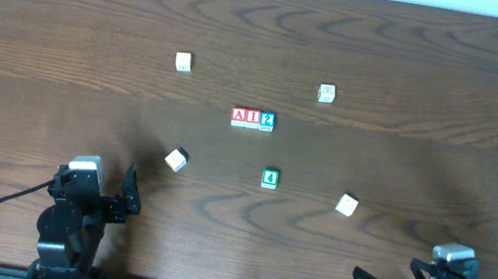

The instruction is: Spell out Ai2

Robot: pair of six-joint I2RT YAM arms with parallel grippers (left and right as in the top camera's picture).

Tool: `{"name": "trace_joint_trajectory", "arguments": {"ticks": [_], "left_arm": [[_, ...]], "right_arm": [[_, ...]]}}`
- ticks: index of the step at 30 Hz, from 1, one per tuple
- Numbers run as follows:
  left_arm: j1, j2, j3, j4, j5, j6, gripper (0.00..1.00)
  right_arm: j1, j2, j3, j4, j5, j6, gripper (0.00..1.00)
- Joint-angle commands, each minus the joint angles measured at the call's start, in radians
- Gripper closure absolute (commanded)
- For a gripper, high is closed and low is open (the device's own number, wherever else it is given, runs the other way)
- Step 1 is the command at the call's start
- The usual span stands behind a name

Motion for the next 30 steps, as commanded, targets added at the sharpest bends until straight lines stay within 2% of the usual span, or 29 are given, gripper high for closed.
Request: {"name": "trace_joint_trajectory", "arguments": {"ticks": [1,13,17,20,24,27,30], "left_arm": [[0.001,-0.008,-0.019,0.003,0.014,0.022,0.05],[0.001,-0.008,-0.019,0.003,0.014,0.022,0.04],[0.001,-0.008,-0.019,0.003,0.014,0.022,0.05],[0.001,-0.008,-0.019,0.003,0.014,0.022,0.05],[0.001,-0.008,-0.019,0.003,0.014,0.022,0.05],[0.001,-0.008,-0.019,0.003,0.014,0.022,0.05],[0.001,-0.008,-0.019,0.003,0.014,0.022,0.05]], "right_arm": [[0.012,-0.003,0.000,0.000,0.007,0.010,0.01],[0.012,-0.003,0.000,-0.024,0.010,-0.016,0.01],[0.011,-0.009,-0.021,0.066,0.143,-0.041,0.01],[-0.054,-0.061,-0.121,0.216,0.147,-0.229,0.01],[-0.212,-0.187,-0.341,0.382,0.047,-0.444,0.01],[-0.274,-0.262,-0.489,0.474,0.040,-0.504,0.01],[-0.321,-0.317,-0.593,0.491,0.052,-0.520,0.01]]}}
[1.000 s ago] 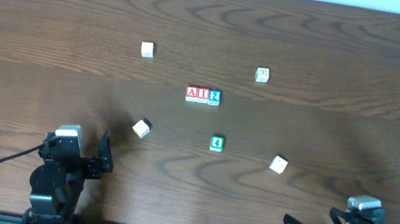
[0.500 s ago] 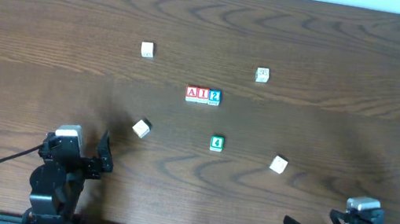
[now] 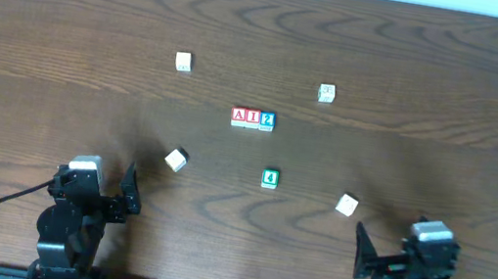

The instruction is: Spell out Ai2

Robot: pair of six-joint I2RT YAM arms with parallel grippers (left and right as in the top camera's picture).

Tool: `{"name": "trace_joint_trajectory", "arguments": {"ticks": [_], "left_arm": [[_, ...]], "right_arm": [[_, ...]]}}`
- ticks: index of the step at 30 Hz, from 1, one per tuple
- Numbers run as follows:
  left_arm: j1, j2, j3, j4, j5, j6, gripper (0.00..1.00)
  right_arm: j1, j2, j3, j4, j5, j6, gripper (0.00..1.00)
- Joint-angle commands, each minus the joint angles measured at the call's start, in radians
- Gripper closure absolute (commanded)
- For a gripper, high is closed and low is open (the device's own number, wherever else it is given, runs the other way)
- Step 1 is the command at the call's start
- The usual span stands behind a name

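Note:
Three blocks sit touching in a row at the table's middle: a red "A" block, a red "I" block and a blue "2" block. My left gripper rests at the near left, open, with nothing between its fingers. At the near right, my right gripper points left; its jaws look apart and hold nothing. Both grippers are well clear of the row.
Loose blocks lie around the row: a white one at the back left, another at the back right, a tilted one front left, a green "4" block in front, a white one near the right gripper.
My right arm has shifted up and left from the bottom right corner, so its gripper now sits nearer the white block at the front right. The left arm and all blocks are unchanged.

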Motion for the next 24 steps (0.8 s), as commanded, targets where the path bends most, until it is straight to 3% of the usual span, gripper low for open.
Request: {"name": "trace_joint_trajectory", "arguments": {"ticks": [1,12,24], "left_arm": [[0.001,-0.007,-0.019,0.000,0.014,0.021,0.05],[0.001,-0.007,-0.019,0.000,0.014,0.021,0.05],[0.001,-0.007,-0.019,0.000,0.014,0.021,0.04]], "right_arm": [[-0.049,-0.064,-0.095,0.007,0.000,-0.089,0.01],[-0.064,-0.082,-0.344,0.016,-0.058,-0.088,0.01],[-0.064,-0.082,-0.348,0.029,-0.061,-0.088,0.01]]}}
